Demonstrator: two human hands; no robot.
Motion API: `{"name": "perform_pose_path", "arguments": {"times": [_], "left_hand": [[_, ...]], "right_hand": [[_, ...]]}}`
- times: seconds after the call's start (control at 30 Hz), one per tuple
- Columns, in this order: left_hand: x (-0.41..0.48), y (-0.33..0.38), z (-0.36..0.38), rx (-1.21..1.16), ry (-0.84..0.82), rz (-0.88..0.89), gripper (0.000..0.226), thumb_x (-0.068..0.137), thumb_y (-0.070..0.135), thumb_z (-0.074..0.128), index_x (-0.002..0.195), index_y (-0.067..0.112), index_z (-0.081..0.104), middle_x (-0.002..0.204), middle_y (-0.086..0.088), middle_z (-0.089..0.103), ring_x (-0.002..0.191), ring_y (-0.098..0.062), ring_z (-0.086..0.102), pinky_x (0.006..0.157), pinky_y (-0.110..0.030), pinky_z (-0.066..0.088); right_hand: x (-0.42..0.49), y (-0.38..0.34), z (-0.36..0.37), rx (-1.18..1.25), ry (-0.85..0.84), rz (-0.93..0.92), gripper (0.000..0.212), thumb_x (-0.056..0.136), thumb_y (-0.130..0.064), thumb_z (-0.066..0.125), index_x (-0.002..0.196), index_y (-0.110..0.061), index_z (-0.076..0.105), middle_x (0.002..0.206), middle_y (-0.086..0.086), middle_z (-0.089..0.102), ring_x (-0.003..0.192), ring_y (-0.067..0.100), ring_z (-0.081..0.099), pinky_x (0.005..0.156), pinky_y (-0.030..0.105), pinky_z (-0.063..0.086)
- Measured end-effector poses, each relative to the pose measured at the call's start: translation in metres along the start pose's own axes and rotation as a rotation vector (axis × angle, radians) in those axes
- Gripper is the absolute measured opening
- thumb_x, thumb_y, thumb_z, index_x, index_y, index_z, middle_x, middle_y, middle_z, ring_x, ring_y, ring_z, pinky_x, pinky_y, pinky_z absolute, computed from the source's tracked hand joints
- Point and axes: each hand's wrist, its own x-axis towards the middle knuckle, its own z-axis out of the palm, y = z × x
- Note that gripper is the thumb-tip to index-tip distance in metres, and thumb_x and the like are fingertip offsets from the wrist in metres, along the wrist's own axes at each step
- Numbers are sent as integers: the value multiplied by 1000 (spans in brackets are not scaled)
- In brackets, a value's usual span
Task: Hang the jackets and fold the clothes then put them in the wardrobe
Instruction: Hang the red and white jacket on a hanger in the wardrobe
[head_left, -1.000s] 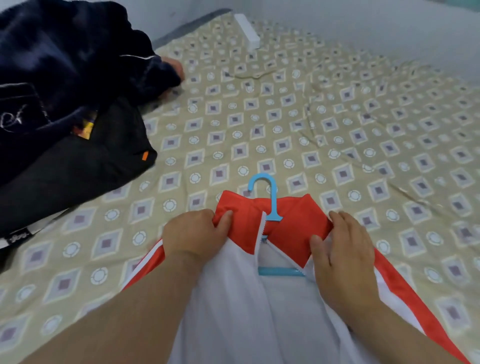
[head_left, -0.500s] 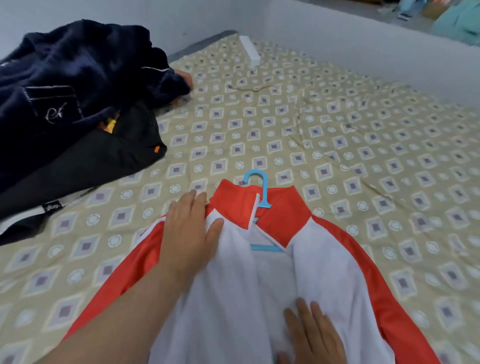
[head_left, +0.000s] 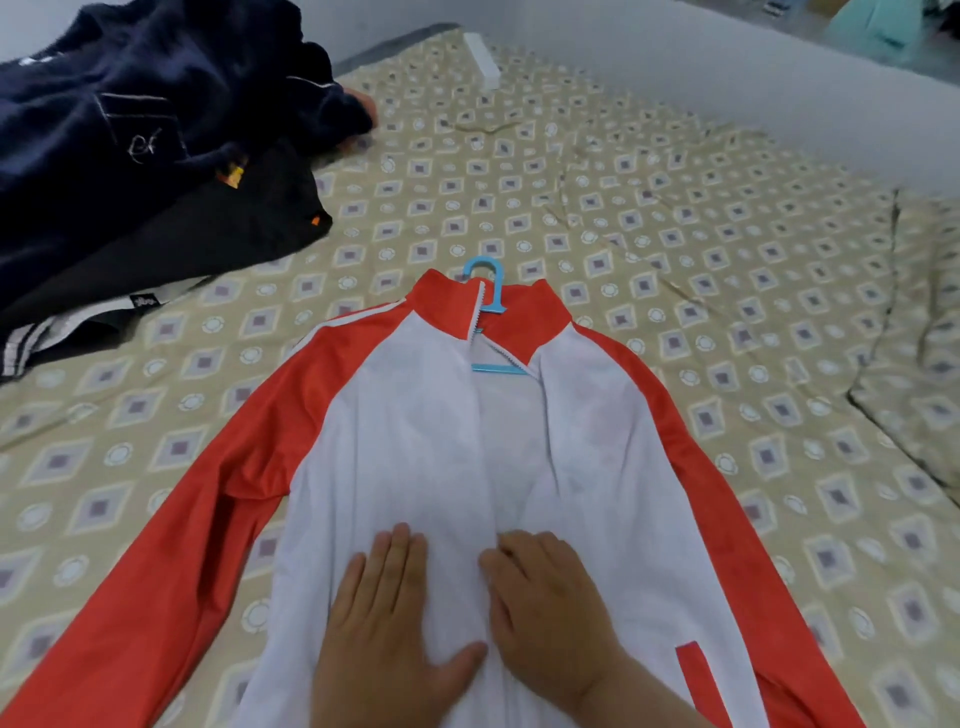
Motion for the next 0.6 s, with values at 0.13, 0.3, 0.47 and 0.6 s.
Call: {"name": "perform_pose_path", "arguments": {"times": [0.13, 0.3, 0.47, 0.6], "left_hand": [[-1, 0, -1, -16, -61, -39, 114, 51, 75, 62, 137, -1, 55, 145, -15, 51, 135, -24, 40, 117, -36, 16], [-4, -2, 2, 14, -76, -42, 113, 54, 76, 61, 139, 2, 52, 147, -13, 50, 134, -26, 47, 117, -34, 14], [-1, -2, 5, 24, -33, -40, 111, 50, 74, 61, 133, 0, 60, 141, -14, 55, 132, -26, 47, 115, -35, 16], [4, -3, 7, 26, -32, -9, 110, 48, 76, 57, 125, -2, 65, 138, -14, 57, 134, -22, 38, 113, -33, 15]], "right_hand": [[-8, -8, 2, 125, -99, 108, 34, 81, -22, 60, 113, -18, 68, 115, -2, 64, 96, 14, 68, 82, 21, 55], [1, 0, 1, 226, -170, 183, 44, 101, -18, 44, 144, -25, 38, 133, -7, 44, 115, 14, 53, 95, 24, 43], [-6, -1, -2, 112, -163, 105, 39, 81, -11, 67, 118, -23, 63, 117, -4, 58, 95, 16, 60, 81, 23, 52], [-4, -10, -9, 91, -168, 137, 38, 67, -7, 76, 101, -23, 69, 116, -6, 61, 87, 12, 62, 69, 20, 54]]}}
